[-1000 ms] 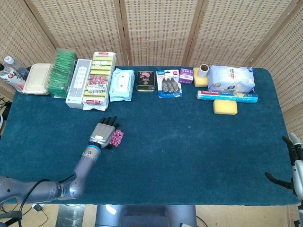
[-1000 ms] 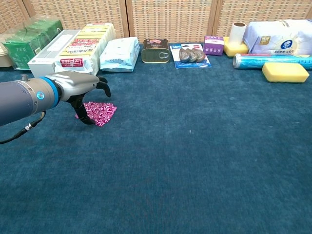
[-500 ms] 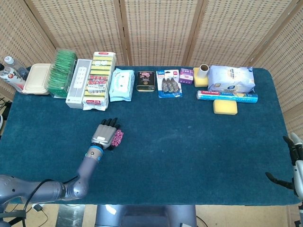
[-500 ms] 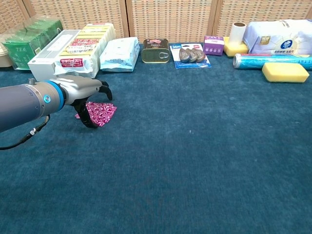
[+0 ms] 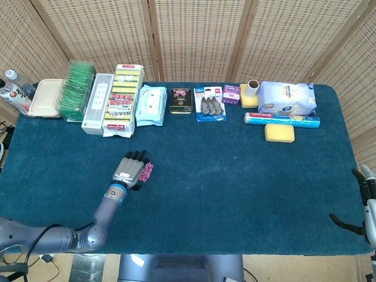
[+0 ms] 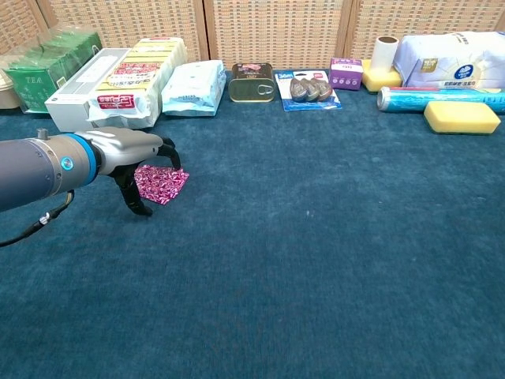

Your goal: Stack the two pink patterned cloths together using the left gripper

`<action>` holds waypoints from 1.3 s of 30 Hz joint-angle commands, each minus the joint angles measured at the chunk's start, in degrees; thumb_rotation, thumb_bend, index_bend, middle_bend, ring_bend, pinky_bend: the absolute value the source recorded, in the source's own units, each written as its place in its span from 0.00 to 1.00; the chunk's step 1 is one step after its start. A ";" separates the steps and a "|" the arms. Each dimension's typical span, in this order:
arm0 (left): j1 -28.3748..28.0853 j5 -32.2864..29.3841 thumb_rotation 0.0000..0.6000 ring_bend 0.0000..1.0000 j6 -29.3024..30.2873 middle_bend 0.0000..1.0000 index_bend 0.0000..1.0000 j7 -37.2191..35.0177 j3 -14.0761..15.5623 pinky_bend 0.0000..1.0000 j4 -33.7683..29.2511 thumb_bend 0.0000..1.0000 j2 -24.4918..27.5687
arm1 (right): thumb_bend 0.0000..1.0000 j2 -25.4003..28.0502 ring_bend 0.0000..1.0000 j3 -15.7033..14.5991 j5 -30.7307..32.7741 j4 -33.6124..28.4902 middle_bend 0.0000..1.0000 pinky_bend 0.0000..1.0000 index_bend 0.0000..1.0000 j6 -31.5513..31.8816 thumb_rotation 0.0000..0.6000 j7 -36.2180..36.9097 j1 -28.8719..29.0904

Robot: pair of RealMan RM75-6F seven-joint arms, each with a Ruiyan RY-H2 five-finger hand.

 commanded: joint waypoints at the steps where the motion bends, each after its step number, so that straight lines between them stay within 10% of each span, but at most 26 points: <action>1: -0.09 -1.01 1.00 0.01 0.29 0.00 0.16 0.66 0.39 0.07 -1.60 0.20 0.88 | 0.00 -0.03 0.00 -0.04 -0.08 -0.10 0.00 0.00 0.00 0.06 1.00 -0.02 -0.04; 39: -2.11 -3.56 1.00 0.01 0.29 0.00 0.16 0.06 -0.56 0.07 -2.19 0.20 1.22 | 0.00 0.25 0.00 0.00 0.20 0.03 0.00 0.00 0.00 -0.10 1.00 0.54 -0.09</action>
